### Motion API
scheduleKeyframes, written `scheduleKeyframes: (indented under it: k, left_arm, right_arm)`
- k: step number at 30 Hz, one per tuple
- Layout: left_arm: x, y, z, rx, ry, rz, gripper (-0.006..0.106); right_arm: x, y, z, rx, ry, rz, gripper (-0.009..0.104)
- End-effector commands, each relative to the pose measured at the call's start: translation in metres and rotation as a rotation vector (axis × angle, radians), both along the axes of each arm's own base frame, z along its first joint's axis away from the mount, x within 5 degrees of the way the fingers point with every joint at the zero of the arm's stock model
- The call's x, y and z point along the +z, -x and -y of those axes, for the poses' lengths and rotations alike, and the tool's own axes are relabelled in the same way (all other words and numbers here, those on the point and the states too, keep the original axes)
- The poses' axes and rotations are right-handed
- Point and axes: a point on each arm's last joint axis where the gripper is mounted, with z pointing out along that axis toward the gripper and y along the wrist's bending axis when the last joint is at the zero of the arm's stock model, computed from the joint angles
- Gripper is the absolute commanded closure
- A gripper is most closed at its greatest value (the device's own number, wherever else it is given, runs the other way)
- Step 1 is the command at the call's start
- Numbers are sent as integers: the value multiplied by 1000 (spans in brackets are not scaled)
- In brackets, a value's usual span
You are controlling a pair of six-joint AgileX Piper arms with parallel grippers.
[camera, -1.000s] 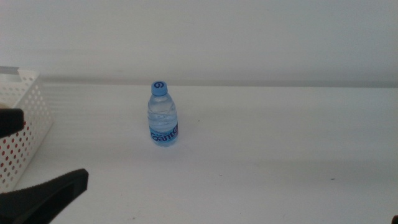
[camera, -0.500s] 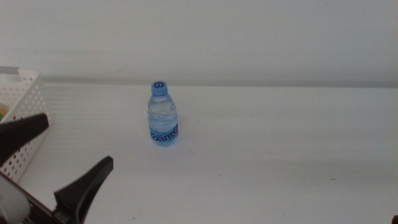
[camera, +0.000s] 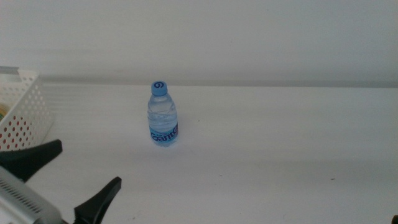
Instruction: Use arms to grab the bottles and put them into the dustbin to the left of the table.
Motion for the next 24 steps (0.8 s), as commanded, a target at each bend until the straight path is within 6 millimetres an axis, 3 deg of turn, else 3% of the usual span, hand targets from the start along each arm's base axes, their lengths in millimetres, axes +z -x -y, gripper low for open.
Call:
scheduleKeyframes:
  k: [1,7,12,17,24]
  left_arm:
    - [-9,-5,2,26,42,-27,7]
    - [-38,-28,4,142,57,-61,7]
    - [-46,-50,15,135,-6,27,7]
    - [-57,-69,26,153,27,-53,7]
    - [-65,-98,39,185,53,7,7]
  right_arm:
    - [0,-1,1,-6,4,17,2]
    - [0,-1,1,-7,2,15,2]
    - [0,-1,1,-7,2,15,2]
    - [0,-1,1,-7,2,15,2]
    - [0,-1,1,-7,2,15,2]
